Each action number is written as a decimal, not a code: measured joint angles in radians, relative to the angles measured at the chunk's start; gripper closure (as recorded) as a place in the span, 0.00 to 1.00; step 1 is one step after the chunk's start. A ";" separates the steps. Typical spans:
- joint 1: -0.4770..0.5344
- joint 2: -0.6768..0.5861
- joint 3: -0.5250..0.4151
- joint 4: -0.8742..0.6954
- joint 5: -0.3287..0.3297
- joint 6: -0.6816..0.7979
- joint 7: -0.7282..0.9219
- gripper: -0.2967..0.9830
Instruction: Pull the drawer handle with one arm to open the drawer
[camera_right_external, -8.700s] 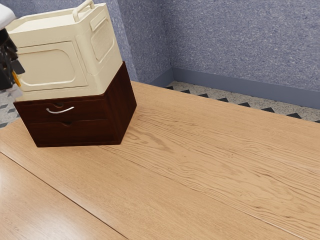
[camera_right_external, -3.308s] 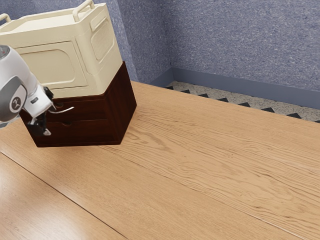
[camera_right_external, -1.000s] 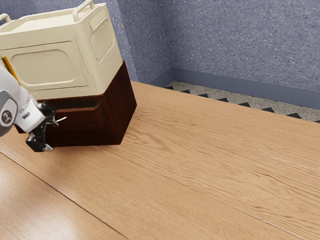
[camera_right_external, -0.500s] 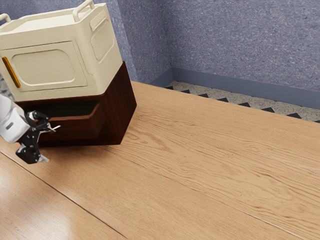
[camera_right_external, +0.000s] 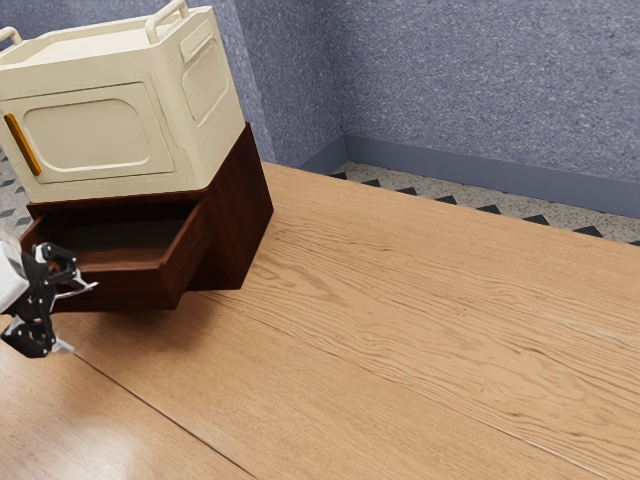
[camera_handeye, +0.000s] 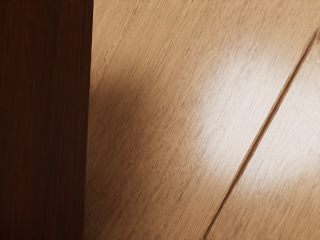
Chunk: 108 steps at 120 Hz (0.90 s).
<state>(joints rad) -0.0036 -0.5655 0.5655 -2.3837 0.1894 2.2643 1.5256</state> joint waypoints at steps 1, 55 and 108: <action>0.001 -0.002 -0.001 -0.002 -0.001 -0.001 0.000 0.14; 0.043 -0.117 -0.051 -0.021 0.065 -0.130 0.001 0.36; 0.058 -0.049 -0.082 0.219 0.033 -0.366 -0.056 0.25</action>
<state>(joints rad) 0.0546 -0.6143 0.4838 -2.1646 0.2225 1.8986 1.4698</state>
